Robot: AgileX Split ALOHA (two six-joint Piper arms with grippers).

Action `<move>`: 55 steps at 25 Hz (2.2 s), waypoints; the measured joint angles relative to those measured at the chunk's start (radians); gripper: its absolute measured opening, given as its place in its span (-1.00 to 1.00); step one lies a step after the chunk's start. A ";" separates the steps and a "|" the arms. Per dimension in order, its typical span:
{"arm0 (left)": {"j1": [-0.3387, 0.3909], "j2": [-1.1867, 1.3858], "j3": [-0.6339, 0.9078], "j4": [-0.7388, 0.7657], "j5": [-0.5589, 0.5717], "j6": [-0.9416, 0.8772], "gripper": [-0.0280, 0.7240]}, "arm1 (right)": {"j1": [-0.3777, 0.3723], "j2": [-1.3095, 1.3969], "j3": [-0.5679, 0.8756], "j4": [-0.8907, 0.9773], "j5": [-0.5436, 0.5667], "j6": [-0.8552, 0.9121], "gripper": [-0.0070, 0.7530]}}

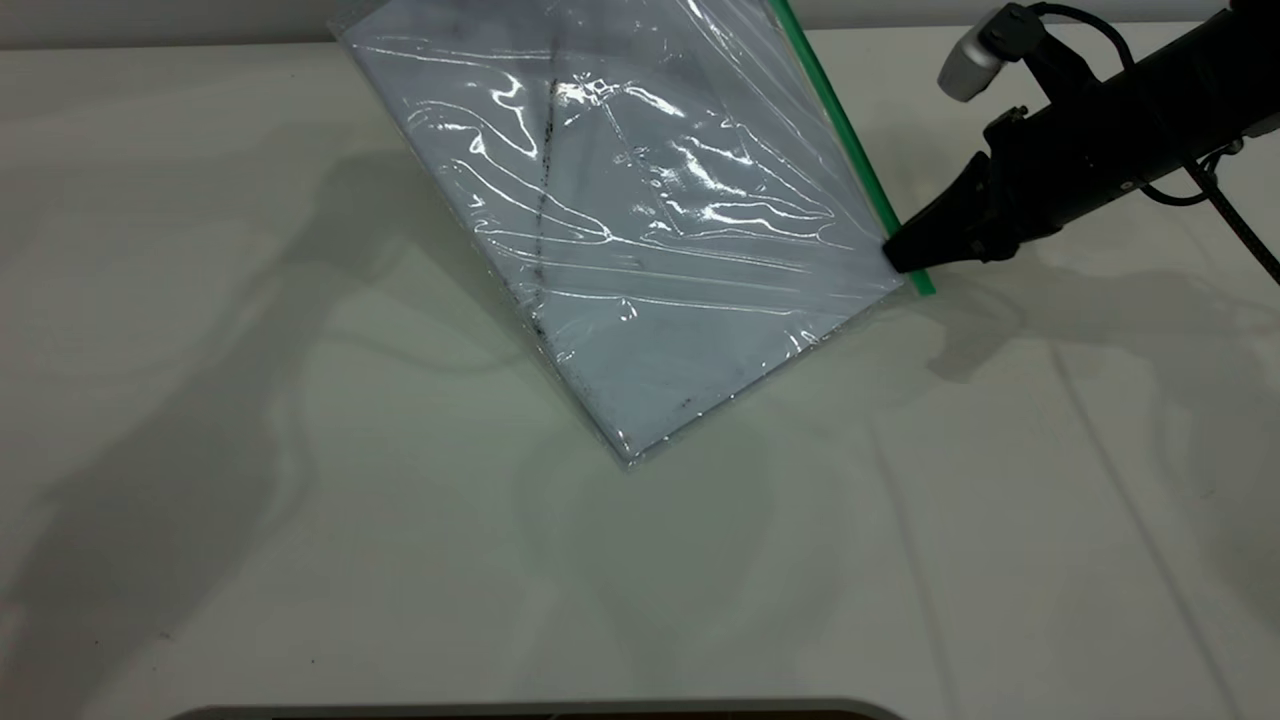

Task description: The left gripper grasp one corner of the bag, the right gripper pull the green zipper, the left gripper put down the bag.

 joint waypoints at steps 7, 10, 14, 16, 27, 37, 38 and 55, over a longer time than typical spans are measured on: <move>0.000 0.000 0.000 -0.014 -0.028 0.002 -0.78 | -0.036 0.000 0.000 -0.063 -0.021 0.056 -0.89; 0.000 0.001 0.000 -0.023 -0.031 0.002 -0.78 | -0.057 0.001 0.000 -0.063 -0.011 0.066 -0.89; 0.000 0.001 0.000 -0.027 -0.028 0.001 -0.78 | -0.065 0.004 0.000 -0.010 -0.006 0.069 -0.86; 0.000 0.001 0.000 -0.029 -0.020 -0.003 -0.78 | -0.065 0.005 0.000 0.035 -0.018 0.069 -0.80; 0.005 0.055 -0.001 -0.026 0.030 -0.098 -0.78 | -0.071 -0.120 0.002 0.098 -0.106 0.081 0.73; -0.037 0.106 0.003 0.122 0.038 -0.345 -0.05 | -0.071 -0.491 0.011 -0.069 -0.024 0.372 0.52; -0.037 0.100 0.003 0.125 0.041 -0.362 0.11 | -0.071 -0.536 0.012 -0.107 -0.008 0.433 0.51; 0.002 -0.440 0.007 0.592 0.052 -0.951 0.43 | -0.071 -1.321 0.013 -0.842 0.482 1.507 0.49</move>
